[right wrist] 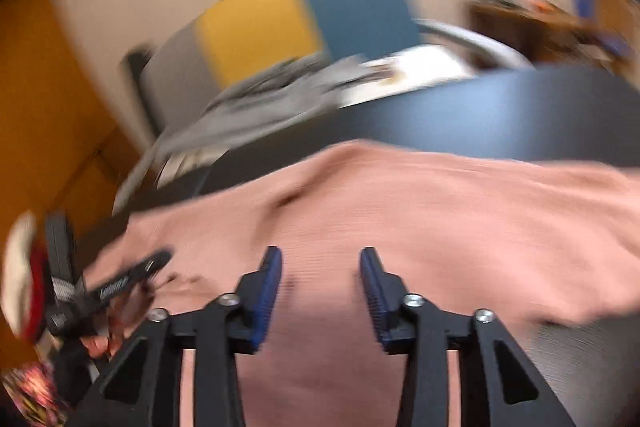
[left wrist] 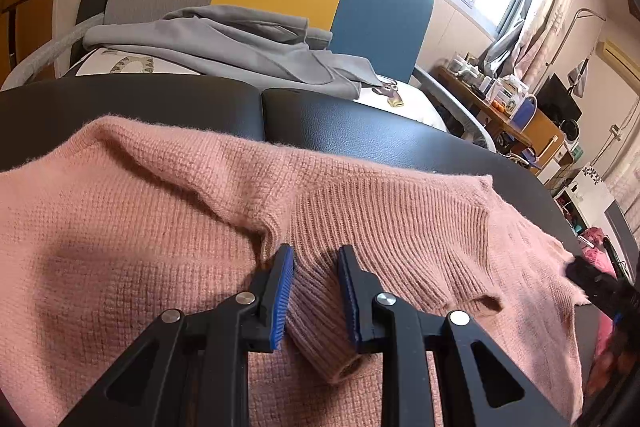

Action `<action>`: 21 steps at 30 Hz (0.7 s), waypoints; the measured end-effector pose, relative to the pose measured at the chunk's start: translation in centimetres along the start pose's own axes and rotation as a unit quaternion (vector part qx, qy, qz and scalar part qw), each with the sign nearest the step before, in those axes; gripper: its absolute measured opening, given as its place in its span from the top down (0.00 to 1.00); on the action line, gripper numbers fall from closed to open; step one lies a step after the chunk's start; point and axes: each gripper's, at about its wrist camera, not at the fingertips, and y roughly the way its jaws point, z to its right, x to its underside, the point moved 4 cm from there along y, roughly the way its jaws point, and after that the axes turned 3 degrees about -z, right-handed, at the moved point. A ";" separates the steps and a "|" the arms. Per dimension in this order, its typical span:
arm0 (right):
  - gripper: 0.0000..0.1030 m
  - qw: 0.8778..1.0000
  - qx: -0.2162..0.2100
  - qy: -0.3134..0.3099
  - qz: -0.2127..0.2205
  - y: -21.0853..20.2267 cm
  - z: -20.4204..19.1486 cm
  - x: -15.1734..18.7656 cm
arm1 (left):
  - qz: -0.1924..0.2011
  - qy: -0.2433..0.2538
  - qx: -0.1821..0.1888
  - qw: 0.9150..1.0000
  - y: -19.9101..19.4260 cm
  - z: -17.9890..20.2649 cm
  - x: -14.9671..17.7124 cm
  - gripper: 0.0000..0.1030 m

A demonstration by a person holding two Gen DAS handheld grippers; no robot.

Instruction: Fold clothes

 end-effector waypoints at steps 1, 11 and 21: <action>0.54 0.999 0.010 0.043 0.011 -1.7 3.1 -0.3 | 0.001 0.003 -0.004 1.000 0.0 0.1 0.0 0.78; 0.48 0.929 0.138 0.338 0.059 -14.1 26.5 2.1 | 0.001 0.006 -0.009 1.000 -0.1 0.4 0.1 0.78; 0.46 0.881 0.146 0.421 0.162 -15.6 33.5 0.5 | 0.001 0.002 -0.004 1.000 -0.2 0.4 0.2 0.78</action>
